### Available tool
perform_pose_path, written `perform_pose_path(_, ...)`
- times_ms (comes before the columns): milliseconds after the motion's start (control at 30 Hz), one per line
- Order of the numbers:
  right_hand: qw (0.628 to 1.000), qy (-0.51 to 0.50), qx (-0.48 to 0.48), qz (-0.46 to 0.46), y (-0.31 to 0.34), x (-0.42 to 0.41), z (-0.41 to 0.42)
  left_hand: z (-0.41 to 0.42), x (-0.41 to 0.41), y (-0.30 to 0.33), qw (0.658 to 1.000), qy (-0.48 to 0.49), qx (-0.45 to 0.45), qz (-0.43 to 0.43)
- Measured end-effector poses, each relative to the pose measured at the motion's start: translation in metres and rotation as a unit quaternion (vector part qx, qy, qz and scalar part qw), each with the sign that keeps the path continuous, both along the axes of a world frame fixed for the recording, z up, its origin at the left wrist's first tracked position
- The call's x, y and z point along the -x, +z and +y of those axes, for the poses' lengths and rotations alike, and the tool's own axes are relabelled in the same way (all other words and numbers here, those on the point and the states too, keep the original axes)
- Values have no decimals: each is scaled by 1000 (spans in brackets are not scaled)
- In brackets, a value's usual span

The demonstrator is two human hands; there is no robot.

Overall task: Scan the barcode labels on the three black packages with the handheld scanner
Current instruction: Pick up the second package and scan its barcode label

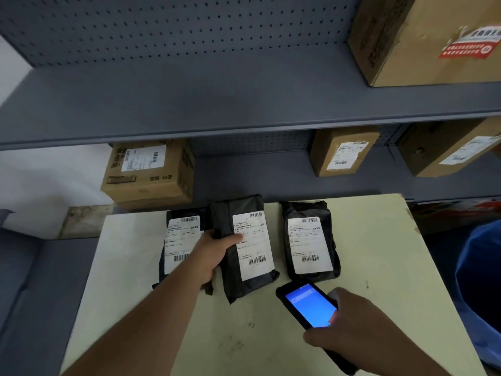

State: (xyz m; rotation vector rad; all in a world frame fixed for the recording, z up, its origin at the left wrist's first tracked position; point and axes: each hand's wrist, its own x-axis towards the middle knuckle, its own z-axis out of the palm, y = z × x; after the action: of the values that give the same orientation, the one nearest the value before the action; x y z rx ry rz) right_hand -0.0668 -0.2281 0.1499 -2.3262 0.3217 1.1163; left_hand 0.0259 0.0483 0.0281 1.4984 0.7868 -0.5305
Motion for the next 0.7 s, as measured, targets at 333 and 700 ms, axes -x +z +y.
perform_pose_path(333,998,10,-3,-54,18,3,29,18,10,15,997,17,35,-67)
perform_pose_path(700,997,22,19,-67,19,11,40,28,19,18,996,31,44,-72)
